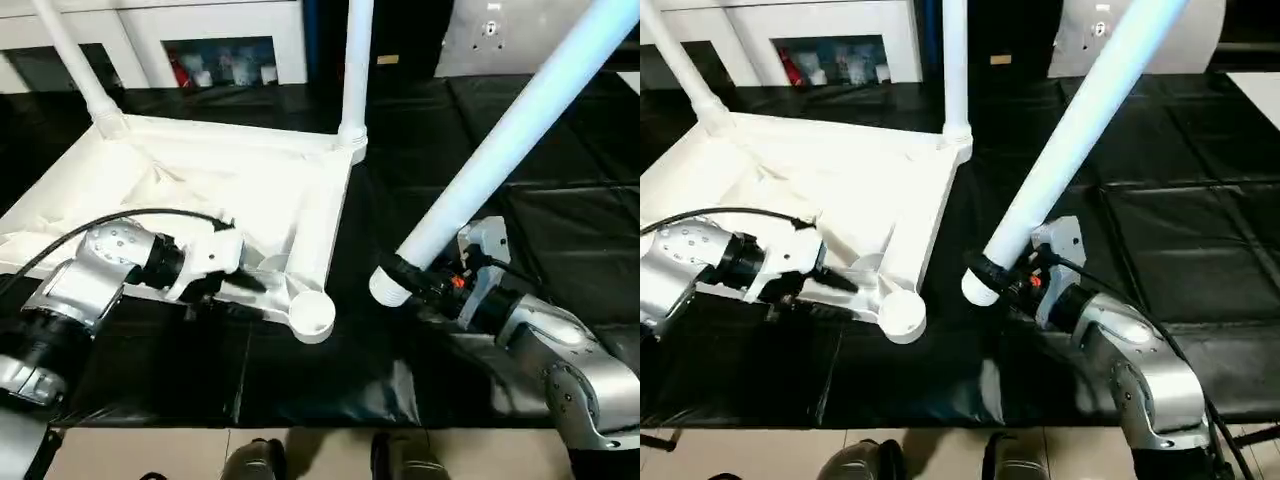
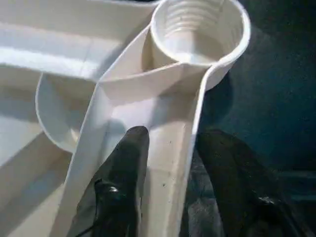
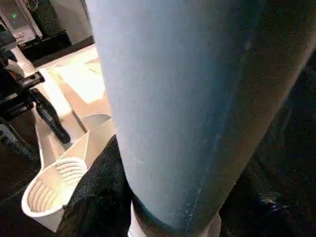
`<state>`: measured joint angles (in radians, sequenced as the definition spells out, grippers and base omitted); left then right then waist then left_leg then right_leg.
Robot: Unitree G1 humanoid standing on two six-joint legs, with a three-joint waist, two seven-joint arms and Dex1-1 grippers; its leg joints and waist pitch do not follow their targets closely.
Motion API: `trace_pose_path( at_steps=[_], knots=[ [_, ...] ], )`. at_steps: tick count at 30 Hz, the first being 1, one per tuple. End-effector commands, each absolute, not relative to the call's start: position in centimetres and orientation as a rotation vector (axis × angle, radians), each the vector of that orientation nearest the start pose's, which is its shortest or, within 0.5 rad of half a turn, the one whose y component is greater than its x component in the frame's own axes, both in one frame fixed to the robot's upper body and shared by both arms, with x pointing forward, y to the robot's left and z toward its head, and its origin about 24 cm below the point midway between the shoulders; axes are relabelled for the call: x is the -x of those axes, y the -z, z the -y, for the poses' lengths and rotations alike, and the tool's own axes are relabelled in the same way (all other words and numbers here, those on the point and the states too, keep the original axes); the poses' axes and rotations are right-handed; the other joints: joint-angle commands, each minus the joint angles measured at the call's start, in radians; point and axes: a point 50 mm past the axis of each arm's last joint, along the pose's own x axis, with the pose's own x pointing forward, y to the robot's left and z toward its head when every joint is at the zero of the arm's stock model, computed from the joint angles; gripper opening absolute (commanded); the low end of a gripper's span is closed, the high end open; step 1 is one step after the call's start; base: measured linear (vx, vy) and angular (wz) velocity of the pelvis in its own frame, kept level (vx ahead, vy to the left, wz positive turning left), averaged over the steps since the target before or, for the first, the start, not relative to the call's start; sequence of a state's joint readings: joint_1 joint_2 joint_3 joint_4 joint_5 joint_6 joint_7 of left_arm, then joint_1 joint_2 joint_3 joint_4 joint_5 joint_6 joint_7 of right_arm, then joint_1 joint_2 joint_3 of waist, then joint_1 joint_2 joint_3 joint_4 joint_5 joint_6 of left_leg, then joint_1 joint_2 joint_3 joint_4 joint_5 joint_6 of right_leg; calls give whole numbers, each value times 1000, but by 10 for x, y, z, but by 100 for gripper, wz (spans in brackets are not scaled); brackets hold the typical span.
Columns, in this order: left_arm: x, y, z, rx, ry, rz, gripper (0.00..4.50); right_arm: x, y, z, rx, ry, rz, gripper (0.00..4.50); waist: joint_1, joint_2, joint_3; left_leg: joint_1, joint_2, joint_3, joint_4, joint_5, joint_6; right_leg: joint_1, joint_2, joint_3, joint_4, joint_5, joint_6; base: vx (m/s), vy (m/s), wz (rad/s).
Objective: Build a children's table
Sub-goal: Rotate table base
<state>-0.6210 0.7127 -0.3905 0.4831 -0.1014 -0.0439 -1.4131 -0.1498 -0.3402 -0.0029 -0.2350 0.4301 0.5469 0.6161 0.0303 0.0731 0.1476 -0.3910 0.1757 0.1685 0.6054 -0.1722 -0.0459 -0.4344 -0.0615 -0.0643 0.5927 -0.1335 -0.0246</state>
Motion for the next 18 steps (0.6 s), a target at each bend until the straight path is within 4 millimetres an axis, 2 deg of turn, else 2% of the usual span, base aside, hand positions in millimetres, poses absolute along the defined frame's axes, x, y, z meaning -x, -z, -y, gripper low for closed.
trace_pose_path(
  at_steps=[1,3,4,8,10,13,14,15,16,18],
  knots=[
    [-310,-98,-200,-691,1465,-462,169,-259,-102,151,-100,-787,-146,190,-1,6,-81,22,34,-18,-77,-261,18,60,-74,46,-85,-437,-152,0,0,0],
    [-311,-97,-199,-675,1459,-450,153,-259,-102,150,-99,-789,-147,190,0,3,-81,22,33,-16,-77,-254,20,62,-74,46,-85,-431,-154,0,0,0],
    [-311,-96,-198,-646,1459,-437,128,-259,-101,150,-97,-790,-149,190,2,8,-82,22,34,-16,-77,-244,21,62,-74,46,-84,-421,-161,0,0,0],
    [-310,-94,-197,-627,1463,-434,108,-259,-101,149,-94,-792,-150,190,3,7,-80,26,36,-16,-80,-266,17,60,-73,46,-85,-430,-167,0,0,0],
    [-310,-92,-197,-615,1450,-427,84,-259,-101,148,-97,-791,-147,190,2,8,-78,26,36,-17,-81,-284,12,61,-74,45,-88,-457,-159,0,0,0],
    [-311,-92,-194,-539,1415,-397,74,-260,-103,146,-102,-782,-144,190,2,8,-78,27,35,-16,-80,-293,8,59,-75,45,-89,-476,-159,0,0,0],
    [-310,-91,-191,-515,1405,-393,63,-260,-104,146,-101,-777,-143,190,3,8,-78,30,35,-17,-79,-301,8,57,-75,44,-94,-497,-152,0,0,0],
    [-309,-89,-187,-480,1385,-388,63,-262,-106,145,-104,-769,-141,190,2,2,-78,26,37,-19,-82,-296,7,61,-76,44,-90,-495,-152,0,0,0],
    [-308,-88,-185,-463,1377,-384,42,-263,-106,145,-106,-765,-140,190,2,4,-77,28,36,-19,-81,-299,7,58,-76,43,-93,-517,-146,0,0,0],
    [-309,-85,-181,-417,1326,-400,40,-266,-108,144,-94,-739,-141,190,1,3,-77,26,35,-19,-80,-290,9,58,-76,43,-93,-527,-140,0,0,0]
  ],
)
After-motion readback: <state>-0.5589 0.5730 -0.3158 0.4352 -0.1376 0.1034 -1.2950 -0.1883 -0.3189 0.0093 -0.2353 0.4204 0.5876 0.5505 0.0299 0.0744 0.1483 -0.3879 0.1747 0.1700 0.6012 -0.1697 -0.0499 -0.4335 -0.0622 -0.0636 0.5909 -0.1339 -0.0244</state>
